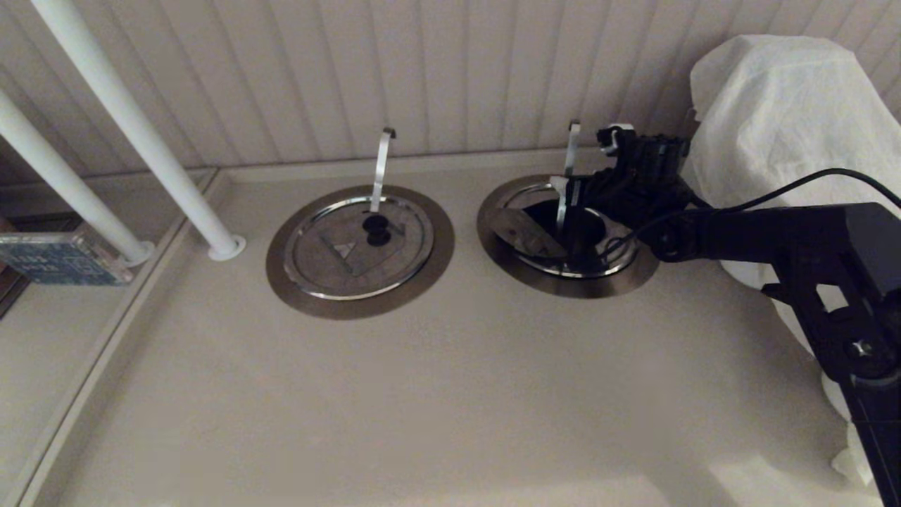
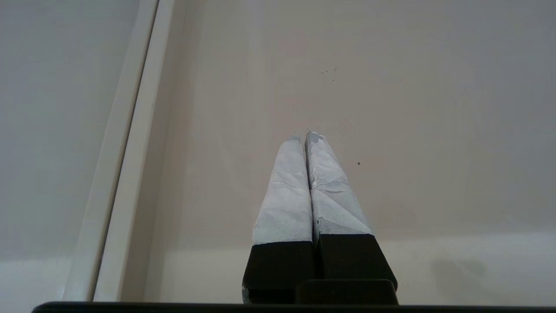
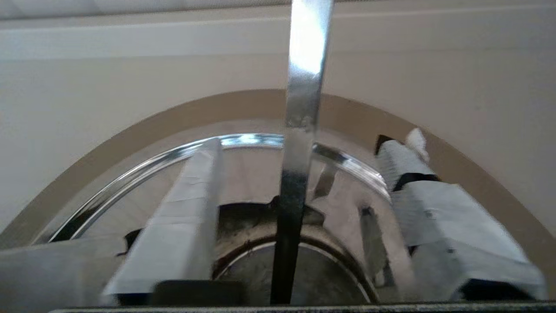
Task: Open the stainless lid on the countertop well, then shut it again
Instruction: Stir with a spoon
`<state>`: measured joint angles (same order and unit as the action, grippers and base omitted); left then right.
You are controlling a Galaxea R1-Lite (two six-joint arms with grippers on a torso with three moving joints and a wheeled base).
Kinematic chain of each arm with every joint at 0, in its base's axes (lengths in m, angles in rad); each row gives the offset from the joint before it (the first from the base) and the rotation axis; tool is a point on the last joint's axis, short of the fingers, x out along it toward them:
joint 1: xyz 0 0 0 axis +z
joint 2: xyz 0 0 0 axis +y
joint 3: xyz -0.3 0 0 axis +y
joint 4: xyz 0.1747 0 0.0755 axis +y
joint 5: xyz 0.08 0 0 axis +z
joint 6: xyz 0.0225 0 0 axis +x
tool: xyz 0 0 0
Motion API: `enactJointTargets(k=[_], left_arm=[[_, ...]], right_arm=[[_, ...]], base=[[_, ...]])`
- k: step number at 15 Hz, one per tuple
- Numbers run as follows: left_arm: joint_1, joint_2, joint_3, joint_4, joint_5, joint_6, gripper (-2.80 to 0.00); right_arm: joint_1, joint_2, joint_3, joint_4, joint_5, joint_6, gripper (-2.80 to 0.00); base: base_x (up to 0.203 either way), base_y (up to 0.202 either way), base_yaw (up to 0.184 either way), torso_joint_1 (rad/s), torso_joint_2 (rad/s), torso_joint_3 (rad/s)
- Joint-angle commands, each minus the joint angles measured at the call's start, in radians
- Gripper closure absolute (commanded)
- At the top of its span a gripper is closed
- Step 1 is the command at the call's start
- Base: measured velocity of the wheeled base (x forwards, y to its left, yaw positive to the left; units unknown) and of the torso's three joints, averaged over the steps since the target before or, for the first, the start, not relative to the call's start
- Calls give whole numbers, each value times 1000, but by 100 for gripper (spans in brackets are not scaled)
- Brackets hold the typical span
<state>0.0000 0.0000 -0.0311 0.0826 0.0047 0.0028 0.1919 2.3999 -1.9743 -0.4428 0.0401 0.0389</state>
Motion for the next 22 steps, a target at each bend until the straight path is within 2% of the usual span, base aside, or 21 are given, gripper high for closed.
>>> enactJointTargets(k=[1, 11, 22], left_arm=[[0, -1, 0, 0, 0, 0, 0], [0, -1, 0, 2, -1, 13, 0], [0, 0, 0, -1, 0, -3, 0]], right_arm=[[0, 9, 0, -6, 2, 0, -280], [1, -15, 2, -25, -3, 7, -280], [1, -16, 3, -28, -2, 7, -280]], base=[[0, 0, 0, 0, 0, 0], [0, 0, 0, 0, 0, 0], [26, 0, 0, 0, 1, 1]])
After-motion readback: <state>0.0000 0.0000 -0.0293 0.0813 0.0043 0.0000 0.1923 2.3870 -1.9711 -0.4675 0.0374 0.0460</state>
